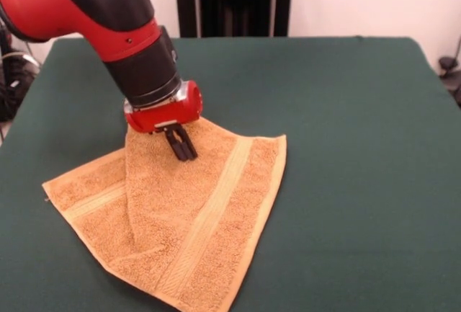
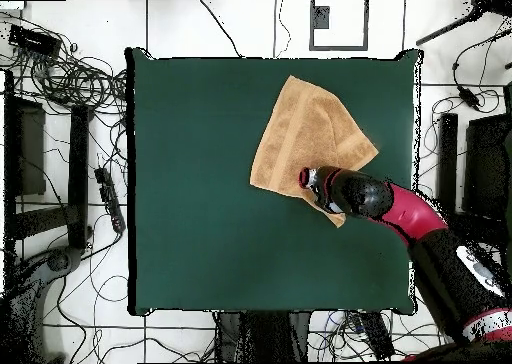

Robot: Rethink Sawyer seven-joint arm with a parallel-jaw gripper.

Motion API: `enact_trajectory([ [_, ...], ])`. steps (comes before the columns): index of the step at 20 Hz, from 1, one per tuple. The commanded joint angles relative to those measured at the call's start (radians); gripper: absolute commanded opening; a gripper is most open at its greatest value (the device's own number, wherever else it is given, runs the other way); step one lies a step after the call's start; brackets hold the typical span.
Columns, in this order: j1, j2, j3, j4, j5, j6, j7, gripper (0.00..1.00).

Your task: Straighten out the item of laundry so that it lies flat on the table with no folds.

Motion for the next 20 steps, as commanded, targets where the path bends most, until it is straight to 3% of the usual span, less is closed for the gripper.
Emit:
enact_trajectory([
  [1,0.058,0.207,0.023,-0.031,-0.018,-0.113,0.054,0.0],
  [11,-0.033,0.306,0.15,0.092,0.115,-0.153,0.099,0.0],
  [20,-0.017,0.286,0.135,0.127,0.132,-0.191,0.14,0.0],
])
